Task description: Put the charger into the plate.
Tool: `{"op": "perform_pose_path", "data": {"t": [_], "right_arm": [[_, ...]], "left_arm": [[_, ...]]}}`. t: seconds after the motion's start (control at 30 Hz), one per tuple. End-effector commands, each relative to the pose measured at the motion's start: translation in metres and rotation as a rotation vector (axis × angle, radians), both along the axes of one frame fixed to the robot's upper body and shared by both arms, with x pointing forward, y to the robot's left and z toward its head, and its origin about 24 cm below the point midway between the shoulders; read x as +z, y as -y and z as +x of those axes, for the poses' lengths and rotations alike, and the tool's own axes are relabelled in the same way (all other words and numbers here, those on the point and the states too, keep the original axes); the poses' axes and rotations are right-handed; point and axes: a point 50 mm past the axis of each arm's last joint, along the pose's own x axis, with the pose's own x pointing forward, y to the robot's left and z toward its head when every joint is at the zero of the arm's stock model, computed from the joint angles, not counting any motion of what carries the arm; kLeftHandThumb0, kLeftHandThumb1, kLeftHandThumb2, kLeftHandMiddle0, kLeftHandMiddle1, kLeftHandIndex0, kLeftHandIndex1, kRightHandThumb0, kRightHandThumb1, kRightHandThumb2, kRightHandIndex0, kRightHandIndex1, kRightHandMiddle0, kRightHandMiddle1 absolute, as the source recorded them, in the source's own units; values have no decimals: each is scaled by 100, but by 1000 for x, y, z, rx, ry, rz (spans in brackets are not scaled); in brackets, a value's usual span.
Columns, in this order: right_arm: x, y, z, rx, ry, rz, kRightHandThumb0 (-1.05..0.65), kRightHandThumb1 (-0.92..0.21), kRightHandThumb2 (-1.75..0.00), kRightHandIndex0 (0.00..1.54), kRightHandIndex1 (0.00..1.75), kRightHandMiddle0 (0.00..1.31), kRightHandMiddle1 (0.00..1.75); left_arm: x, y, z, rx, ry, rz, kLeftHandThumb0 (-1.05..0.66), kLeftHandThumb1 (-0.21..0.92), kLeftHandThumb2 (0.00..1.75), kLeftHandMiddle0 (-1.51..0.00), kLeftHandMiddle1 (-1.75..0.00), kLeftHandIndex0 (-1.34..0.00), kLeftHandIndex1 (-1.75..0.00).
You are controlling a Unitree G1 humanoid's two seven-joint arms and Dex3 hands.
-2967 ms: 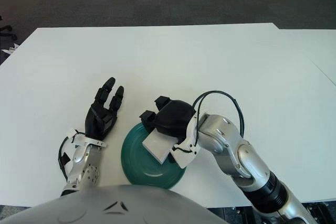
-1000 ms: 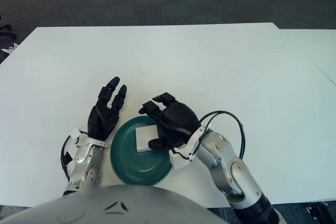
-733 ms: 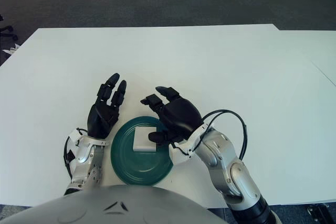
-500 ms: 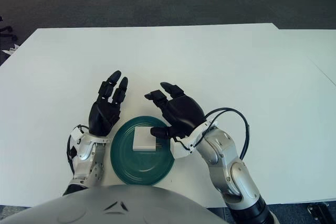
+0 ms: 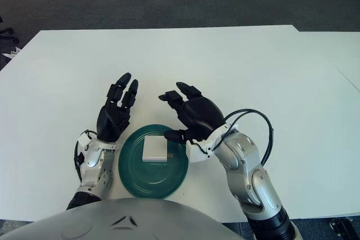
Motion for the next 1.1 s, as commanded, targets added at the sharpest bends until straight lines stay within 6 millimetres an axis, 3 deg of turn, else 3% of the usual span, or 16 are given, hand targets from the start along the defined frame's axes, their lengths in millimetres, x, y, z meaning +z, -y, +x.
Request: {"op": "perform_pose_path", "data": {"t": [0.0, 0.07, 0.13, 0.33, 0.57, 1.07], "right_arm": [[-1, 20, 11, -158, -34, 302, -105, -92, -91, 32, 2, 0, 58], [-21, 44, 12, -314, -53, 589, -105, -92, -91, 32, 2, 0, 58], [-38, 57, 7, -413, -60, 746, -105, -92, -91, 33, 2, 0, 60], [-66, 59, -12, -605, -54, 978, -100, -92, -91, 37, 2, 0, 76], [-83, 48, -23, -688, -43, 1076, -96, -92, -89, 42, 4, 4, 85], [-109, 27, -37, -616, -103, 1064, -92, -92, -85, 43, 3, 6, 88]], "left_arm": [[-27, 18, -17, 33, -142, -112, -99, 92, 117, -21, 0, 0, -62], [-27, 17, -17, 34, -142, -112, -99, 92, 117, -21, 0, 0, -62], [-28, 15, -17, 34, -141, -112, -99, 92, 117, -21, 0, 0, -62], [-27, 11, -18, 37, -139, -111, -99, 92, 117, -21, 0, 0, -62], [-28, 4, -19, 40, -134, -112, -99, 92, 117, -21, 0, 0, -62], [-27, -7, -26, 43, -123, -115, -99, 92, 117, -21, 0, 0, -62]]}}
